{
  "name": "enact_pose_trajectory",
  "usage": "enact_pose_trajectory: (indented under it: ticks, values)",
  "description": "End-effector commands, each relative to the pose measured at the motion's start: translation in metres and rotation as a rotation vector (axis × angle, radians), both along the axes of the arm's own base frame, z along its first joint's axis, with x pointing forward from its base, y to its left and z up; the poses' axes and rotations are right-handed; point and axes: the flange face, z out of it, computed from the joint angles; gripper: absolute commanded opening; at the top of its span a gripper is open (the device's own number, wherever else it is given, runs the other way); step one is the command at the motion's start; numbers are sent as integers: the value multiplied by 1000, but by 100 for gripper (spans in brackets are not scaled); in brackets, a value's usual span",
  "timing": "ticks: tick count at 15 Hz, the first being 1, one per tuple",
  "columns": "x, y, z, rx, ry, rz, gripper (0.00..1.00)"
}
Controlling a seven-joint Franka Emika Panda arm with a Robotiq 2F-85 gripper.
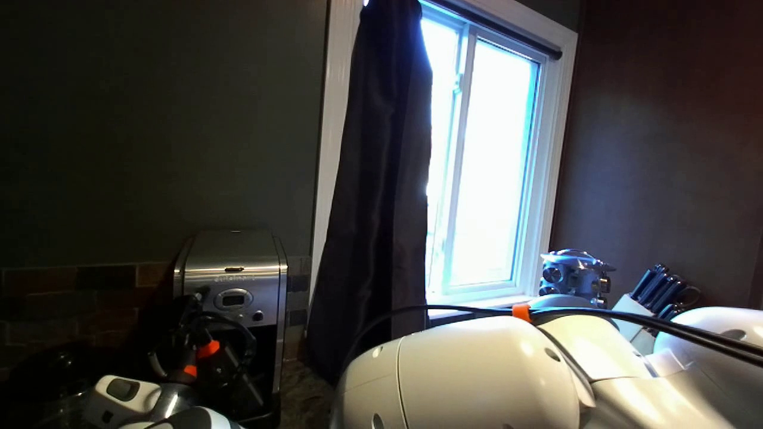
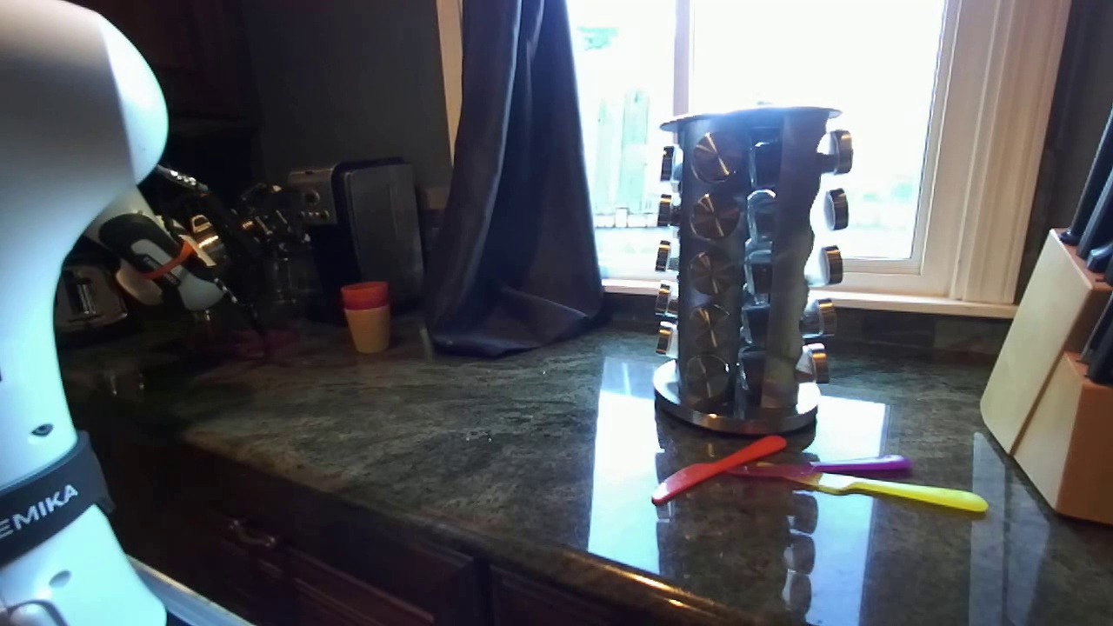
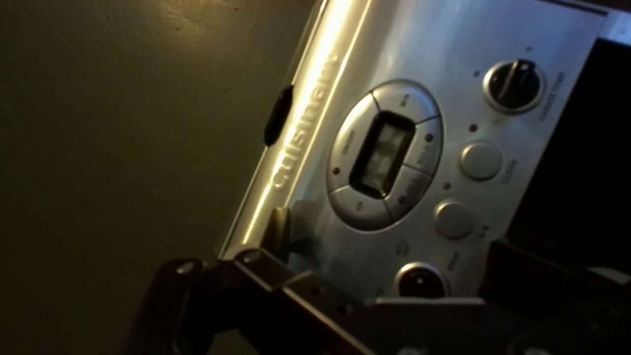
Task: Turn the knob on the left side of the coffee maker in an anti-clockwise direction
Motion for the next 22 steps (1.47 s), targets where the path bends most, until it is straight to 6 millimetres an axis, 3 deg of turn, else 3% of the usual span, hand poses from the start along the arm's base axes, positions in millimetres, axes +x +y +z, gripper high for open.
enact_pose_trajectory:
  ticks: [1, 6, 13, 18, 22]
  values:
    - [3, -12, 9, -6, 91, -108, 100]
    - [-15, -5, 32, -15, 248, -217, 100]
    - [-43, -5, 90, -4, 498, -387, 100]
    - [-66, -4, 151, 45, 702, -446, 100]
    - [-71, -9, 219, 190, 827, -411, 100]
